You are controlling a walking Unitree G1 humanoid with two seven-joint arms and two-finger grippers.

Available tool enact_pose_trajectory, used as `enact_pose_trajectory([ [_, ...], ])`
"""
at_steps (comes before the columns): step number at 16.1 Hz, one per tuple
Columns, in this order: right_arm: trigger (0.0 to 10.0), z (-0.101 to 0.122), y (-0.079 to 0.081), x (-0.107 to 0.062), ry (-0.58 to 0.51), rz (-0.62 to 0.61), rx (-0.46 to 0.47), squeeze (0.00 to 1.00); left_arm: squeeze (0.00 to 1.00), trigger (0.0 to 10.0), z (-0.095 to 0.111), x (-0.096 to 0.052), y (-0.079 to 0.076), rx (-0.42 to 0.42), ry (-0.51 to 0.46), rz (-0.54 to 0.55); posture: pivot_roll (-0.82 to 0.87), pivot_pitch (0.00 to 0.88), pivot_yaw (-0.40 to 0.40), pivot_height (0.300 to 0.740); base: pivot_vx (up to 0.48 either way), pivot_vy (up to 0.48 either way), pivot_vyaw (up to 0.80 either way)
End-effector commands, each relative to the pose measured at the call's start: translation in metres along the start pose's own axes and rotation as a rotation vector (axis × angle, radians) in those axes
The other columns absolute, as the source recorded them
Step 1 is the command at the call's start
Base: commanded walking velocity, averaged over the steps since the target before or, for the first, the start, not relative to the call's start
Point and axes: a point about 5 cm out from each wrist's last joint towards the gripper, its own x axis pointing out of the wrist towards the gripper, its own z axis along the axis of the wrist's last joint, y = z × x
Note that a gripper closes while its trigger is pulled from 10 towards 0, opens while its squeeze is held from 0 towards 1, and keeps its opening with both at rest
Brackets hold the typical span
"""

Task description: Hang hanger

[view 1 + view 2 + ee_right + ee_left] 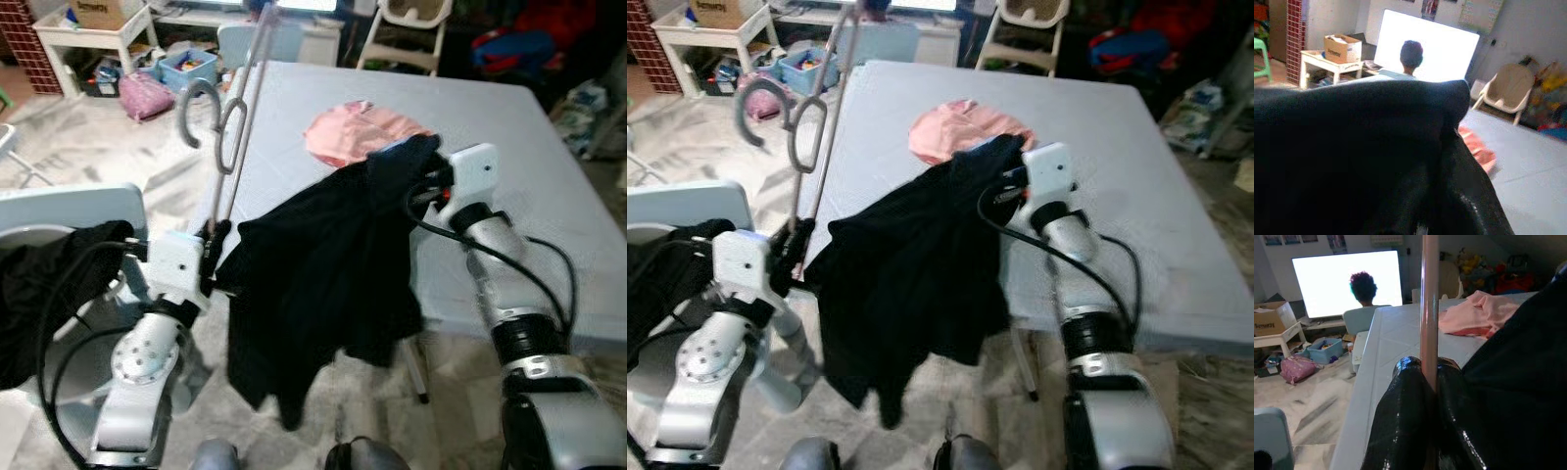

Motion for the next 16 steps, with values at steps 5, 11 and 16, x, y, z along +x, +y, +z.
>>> enact_pose_trajectory([
  [5,10.0,0.035,0.017,0.050,0.019,0.065,0.080,0.00,0.00,10.0,-0.001,-0.002,-0.003,0.014,0.006,0.012,0.07,0.070,-0.095,0.740,0.000,0.000,0.00],
  [11,10.0,0.180,-0.034,0.092,-0.134,-0.225,-0.089,0.00,0.00,10.0,-0.003,-0.007,-0.003,0.007,0.004,0.071,0.09,0.050,-0.154,0.740,0.000,0.000,0.00],
  [16,10.0,0.313,-0.065,0.067,-0.451,-0.399,-0.172,0.00,0.00,10.0,-0.001,-0.002,-0.001,0.013,-0.019,0.106,0.10,0.017,-0.174,0.740,0.000,0.000,0.00],
])
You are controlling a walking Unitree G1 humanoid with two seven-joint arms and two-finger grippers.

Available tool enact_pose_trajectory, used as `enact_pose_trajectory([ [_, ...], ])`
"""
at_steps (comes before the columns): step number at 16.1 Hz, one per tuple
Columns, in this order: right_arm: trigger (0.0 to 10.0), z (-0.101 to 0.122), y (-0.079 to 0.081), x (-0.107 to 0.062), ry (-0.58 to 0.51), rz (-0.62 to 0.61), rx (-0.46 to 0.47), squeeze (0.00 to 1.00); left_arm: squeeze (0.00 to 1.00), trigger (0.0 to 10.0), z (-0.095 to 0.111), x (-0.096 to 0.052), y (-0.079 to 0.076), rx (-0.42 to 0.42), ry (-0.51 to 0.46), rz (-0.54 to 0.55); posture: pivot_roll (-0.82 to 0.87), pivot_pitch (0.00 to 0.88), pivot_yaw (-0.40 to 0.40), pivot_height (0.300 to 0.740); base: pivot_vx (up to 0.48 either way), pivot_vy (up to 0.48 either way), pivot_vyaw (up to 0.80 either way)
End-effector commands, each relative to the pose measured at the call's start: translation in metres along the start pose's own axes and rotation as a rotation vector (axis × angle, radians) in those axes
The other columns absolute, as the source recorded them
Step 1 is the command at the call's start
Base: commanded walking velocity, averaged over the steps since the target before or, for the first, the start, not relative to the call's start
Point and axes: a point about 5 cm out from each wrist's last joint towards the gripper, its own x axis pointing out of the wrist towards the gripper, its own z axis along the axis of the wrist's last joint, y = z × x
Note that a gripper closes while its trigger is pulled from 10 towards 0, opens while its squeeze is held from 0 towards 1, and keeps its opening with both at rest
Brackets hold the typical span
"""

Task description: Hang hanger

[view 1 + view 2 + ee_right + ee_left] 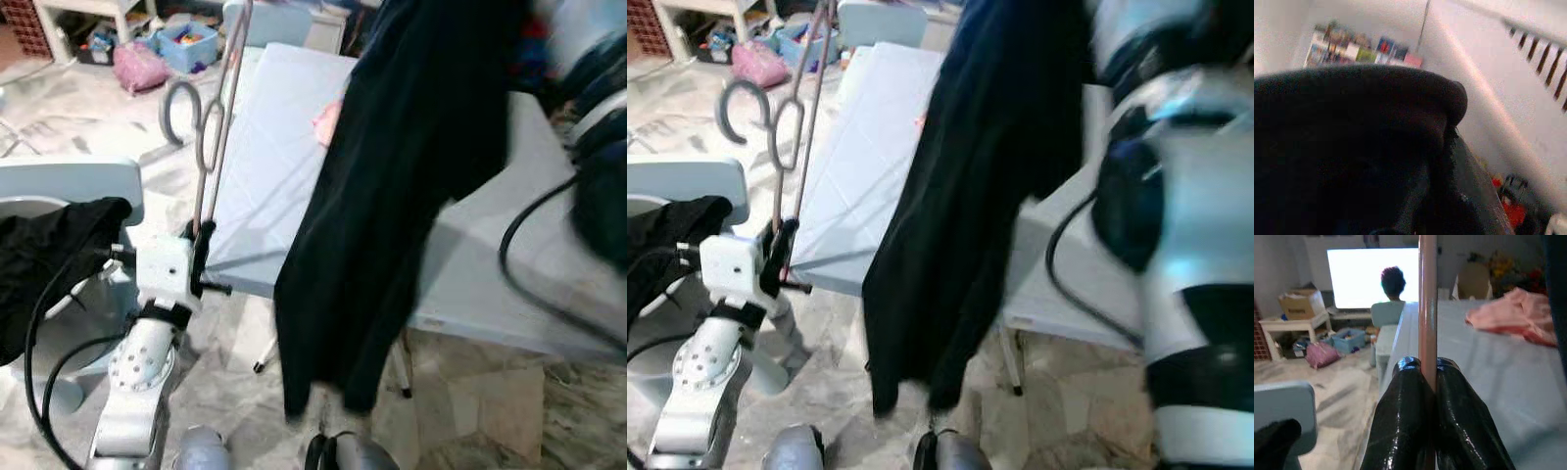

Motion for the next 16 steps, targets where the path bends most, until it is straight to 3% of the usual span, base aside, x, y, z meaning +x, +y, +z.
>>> enact_pose_trajectory([
  [1,10.0,0.033,-0.016,0.003,-0.119,-0.048,-0.015,0.00,0.00,10.0,-0.003,0.001,-0.004,-0.001,0.018,0.001,0.10,0.017,-0.174,0.740,0.000,0.000,0.00],
  [4,10.0,0.013,-0.010,0.000,-0.098,0.006,-0.061,0.00,0.00,10.0,-0.004,0.001,-0.009,-0.011,0.018,-0.009,0.09,0.021,-0.166,0.740,0.000,0.000,0.00],
  [5,10.0,-0.047,0.008,-0.014,0.064,0.125,-0.080,0.00,0.00,10.0,-0.004,0.001,-0.011,-0.011,0.016,-0.021,0.09,0.024,-0.164,0.740,0.000,0.000,0.00],
  [6,10.0,-0.087,0.016,-0.028,0.178,0.180,-0.117,0.00,0.00,10.0,-0.004,0.001,-0.011,-0.011,0.016,-0.022,0.09,0.033,-0.158,0.740,0.000,0.000,0.00],
  [7,10.0,-0.102,0.019,-0.035,0.224,0.196,-0.124,0.00,0.00,10.0,-0.004,0.001,-0.010,-0.010,0.016,-0.023,0.09,0.037,-0.156,0.740,0.000,0.000,0.00],
  [8,10.0,-0.188,0.030,-0.090,0.510,0.303,-0.046,0.00,0.00,10.0,-0.006,-0.003,-0.009,-0.011,0.032,-0.032,0.09,0.043,-0.148,0.740,0.000,0.000,0.00],
  [9,10.0,-0.205,0.031,-0.104,0.575,0.327,-0.036,1.00,0.00,10.0,-0.007,-0.004,-0.010,-0.018,0.039,-0.046,0.08,0.048,-0.146,0.740,0.000,0.000,0.00],
  [11,10.0,-0.229,0.030,-0.127,0.655,0.323,-0.010,1.00,0.00,10.0,-0.009,-0.005,-0.013,-0.021,0.046,-0.062,0.09,0.045,-0.147,0.740,0.000,0.000,0.00],
  [12,10.0,-0.232,0.029,-0.131,0.657,0.318,-0.023,1.00,0.00,10.0,-0.009,-0.005,-0.014,-0.021,0.048,-0.066,0.09,0.045,-0.146,0.740,0.000,0.000,0.00],
  [14,10.0,-0.239,0.035,-0.144,0.602,0.421,-0.098,1.00,0.00,10.0,-0.010,-0.005,-0.014,-0.021,0.054,-0.087,0.07,0.045,-0.122,0.740,0.000,0.000,0.00],
  [16,10.0,-0.243,0.031,-0.150,0.607,0.408,-0.103,1.00,0.00,10.0,-0.010,-0.004,-0.014,-0.023,0.056,-0.092,0.07,0.045,-0.121,0.740,0.000,0.000,0.00],
])
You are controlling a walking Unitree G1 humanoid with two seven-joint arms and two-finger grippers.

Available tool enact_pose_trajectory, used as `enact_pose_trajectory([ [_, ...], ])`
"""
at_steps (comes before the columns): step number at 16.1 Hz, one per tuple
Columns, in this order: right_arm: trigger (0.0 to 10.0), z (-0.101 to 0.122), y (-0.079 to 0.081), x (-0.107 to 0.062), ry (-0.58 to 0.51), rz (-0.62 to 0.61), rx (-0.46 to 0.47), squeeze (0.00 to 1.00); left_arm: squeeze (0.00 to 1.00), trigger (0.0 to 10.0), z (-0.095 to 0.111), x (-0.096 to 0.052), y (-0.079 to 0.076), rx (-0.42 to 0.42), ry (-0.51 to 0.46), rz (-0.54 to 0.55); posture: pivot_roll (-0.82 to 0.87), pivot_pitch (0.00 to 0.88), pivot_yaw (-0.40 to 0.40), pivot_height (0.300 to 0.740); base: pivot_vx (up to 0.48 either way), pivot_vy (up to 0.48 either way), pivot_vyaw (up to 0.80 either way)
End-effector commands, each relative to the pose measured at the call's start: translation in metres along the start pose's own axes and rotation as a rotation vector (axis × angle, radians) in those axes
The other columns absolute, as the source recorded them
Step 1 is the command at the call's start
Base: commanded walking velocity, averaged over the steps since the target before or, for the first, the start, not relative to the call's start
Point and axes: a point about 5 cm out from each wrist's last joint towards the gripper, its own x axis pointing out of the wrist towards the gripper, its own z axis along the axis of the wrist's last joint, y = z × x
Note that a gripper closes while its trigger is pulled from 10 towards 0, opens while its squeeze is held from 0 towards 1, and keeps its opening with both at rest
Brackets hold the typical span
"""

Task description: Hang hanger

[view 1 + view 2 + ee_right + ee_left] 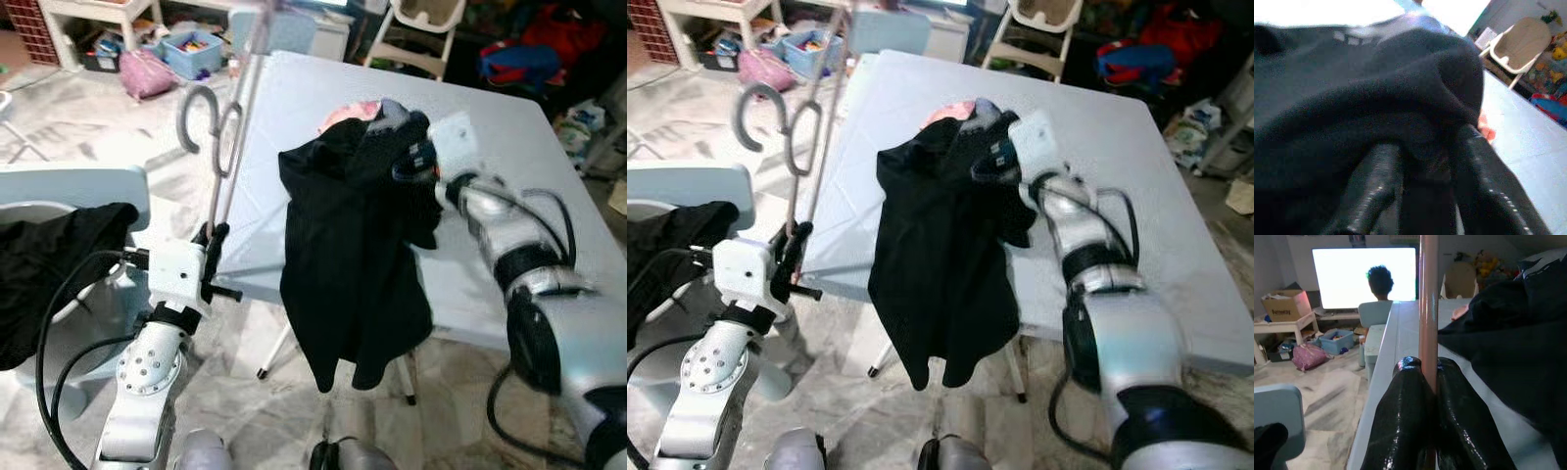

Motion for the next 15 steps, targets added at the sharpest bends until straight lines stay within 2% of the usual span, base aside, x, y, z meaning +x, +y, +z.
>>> enact_pose_trajectory([
  [1,10.0,-0.014,-0.003,-0.006,0.028,0.001,-0.002,1.00,0.00,10.0,-0.007,0.001,-0.006,-0.015,0.031,-0.035,0.06,0.032,-0.109,0.740,0.000,0.000,0.00],
  [2,10.0,-0.023,0.001,-0.008,0.046,0.018,0.035,1.00,0.00,10.0,-0.007,0.002,-0.007,-0.018,0.034,-0.043,0.06,0.032,-0.109,0.740,0.000,0.000,0.00],
  [3,10.0,-0.034,0.016,-0.012,0.037,0.134,0.087,1.00,0.00,10.0,-0.009,0.004,-0.007,-0.008,0.043,-0.060,0.06,0.023,-0.087,0.740,0.000,0.000,0.00],
  [5,10.0,-0.034,0.027,-0.017,-0.014,0.289,-0.120,1.00,0.00,10.0,-0.008,0.007,-0.003,0.005,0.043,-0.065,0.05,0.021,-0.071,0.740,0.000,0.000,0.00],
  [6,10.0,-0.034,0.028,-0.019,-0.021,0.317,-0.148,1.00,0.00,10.0,-0.008,0.007,-0.003,0.005,0.041,-0.066,0.05,0.020,-0.068,0.740,0.000,0.000,0.00],
  [7,10.0,-0.030,0.016,-0.022,-0.022,0.340,-0.214,1.00,0.00,10.0,-0.007,0.008,-0.002,0.006,0.040,-0.070,0.05,0.017,-0.065,0.740,0.000,0.000,0.00],
  [8,10.0,-0.029,0.012,-0.023,-0.025,0.347,-0.225,1.00,0.00,10.0,-0.007,0.008,-0.002,0.006,0.039,-0.071,0.05,0.017,-0.065,0.740,0.000,0.000,0.00],
  [11,10.0,-0.012,-0.015,-0.035,-0.093,0.435,-0.094,1.00,0.00,10.0,-0.007,0.006,-0.006,0.001,0.041,-0.085,0.04,0.022,-0.053,0.740,0.000,0.000,0.00],
  [12,10.0,-0.012,-0.016,-0.037,-0.085,0.461,-0.109,1.00,0.00,10.0,-0.008,0.006,-0.006,0.001,0.045,-0.091,0.04,0.022,-0.051,0.740,0.000,0.000,0.00],
  [13,10.0,-0.010,-0.008,-0.041,-0.109,0.563,-0.062,1.00,0.00,10.0,-0.008,0.007,-0.009,0.006,0.043,-0.113,0.04,0.022,-0.045,0.740,0.000,0.000,0.00],
  [15,10.0,-0.009,-0.002,-0.044,-0.122,0.619,-0.021,1.00,0.00,10.0,-0.007,0.008,-0.009,0.013,0.038,-0.125,0.05,0.022,-0.041,0.740,0.000,0.000,0.00],
])
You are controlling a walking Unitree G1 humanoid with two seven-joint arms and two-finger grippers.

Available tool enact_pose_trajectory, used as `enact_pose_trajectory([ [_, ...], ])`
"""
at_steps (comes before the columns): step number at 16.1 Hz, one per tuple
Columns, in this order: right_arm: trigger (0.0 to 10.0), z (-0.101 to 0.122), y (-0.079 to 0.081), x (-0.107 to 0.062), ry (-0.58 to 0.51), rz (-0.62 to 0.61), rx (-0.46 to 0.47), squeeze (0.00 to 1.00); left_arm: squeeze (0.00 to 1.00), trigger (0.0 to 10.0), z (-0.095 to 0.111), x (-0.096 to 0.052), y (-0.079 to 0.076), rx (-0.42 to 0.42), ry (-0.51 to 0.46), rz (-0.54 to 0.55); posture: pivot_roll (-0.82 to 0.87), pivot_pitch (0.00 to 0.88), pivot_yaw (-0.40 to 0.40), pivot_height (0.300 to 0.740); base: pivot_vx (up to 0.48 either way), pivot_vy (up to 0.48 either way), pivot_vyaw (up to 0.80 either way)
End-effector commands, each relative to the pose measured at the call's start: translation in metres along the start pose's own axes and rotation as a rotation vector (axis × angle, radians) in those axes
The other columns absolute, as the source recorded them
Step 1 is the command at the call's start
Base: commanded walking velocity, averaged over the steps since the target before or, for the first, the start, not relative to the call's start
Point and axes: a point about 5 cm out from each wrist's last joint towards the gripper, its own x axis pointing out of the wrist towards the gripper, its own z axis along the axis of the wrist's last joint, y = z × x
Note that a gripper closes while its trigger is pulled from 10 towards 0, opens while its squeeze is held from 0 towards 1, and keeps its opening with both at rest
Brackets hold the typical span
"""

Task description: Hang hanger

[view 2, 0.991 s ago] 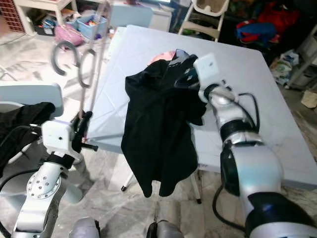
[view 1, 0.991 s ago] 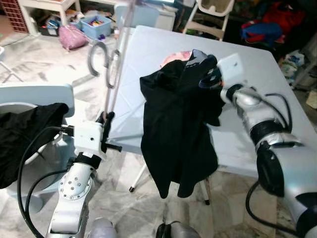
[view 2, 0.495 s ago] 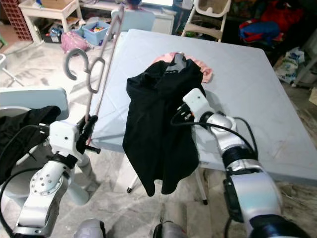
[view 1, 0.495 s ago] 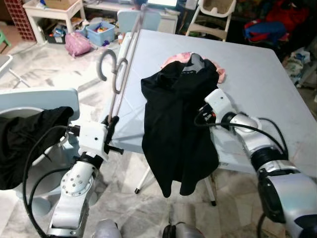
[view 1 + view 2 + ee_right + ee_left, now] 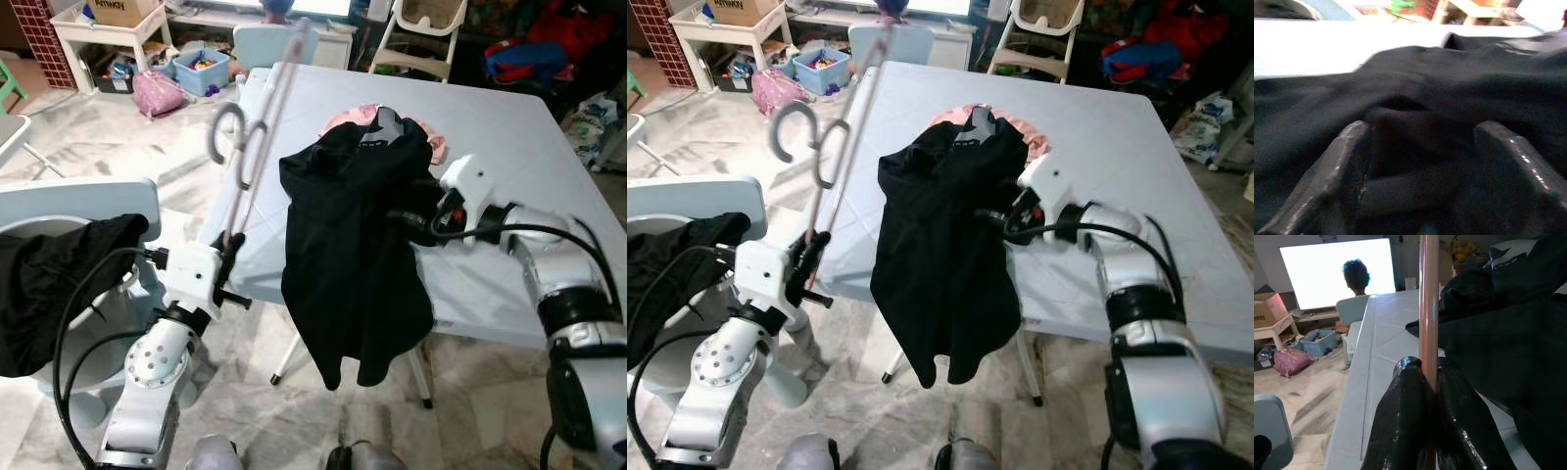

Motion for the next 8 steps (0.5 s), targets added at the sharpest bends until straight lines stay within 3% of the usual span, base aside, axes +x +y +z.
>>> enact_pose_trajectory([
  [1,10.0,0.000,0.012,-0.003,-0.006,0.131,0.054,1.00,0.00,10.0,0.003,0.002,0.000,0.014,-0.008,-0.018,0.05,0.026,-0.039,0.740,0.000,0.000,0.00],
  [2,10.0,-0.009,0.027,-0.009,0.030,0.263,0.103,1.00,0.00,10.0,0.003,0.001,0.002,0.018,-0.005,-0.016,0.06,0.027,-0.040,0.740,0.000,0.000,0.00],
  [5,10.0,-0.040,0.055,-0.016,0.151,0.432,0.181,1.00,0.00,10.0,0.003,0.000,0.002,0.021,-0.002,-0.017,0.06,0.029,-0.039,0.740,0.000,0.000,0.00],
  [8,10.0,-0.047,0.071,-0.011,0.155,0.456,0.249,1.00,0.00,10.0,0.003,0.000,0.001,0.022,-0.004,-0.028,0.06,0.029,-0.035,0.740,0.000,0.000,0.00],
])
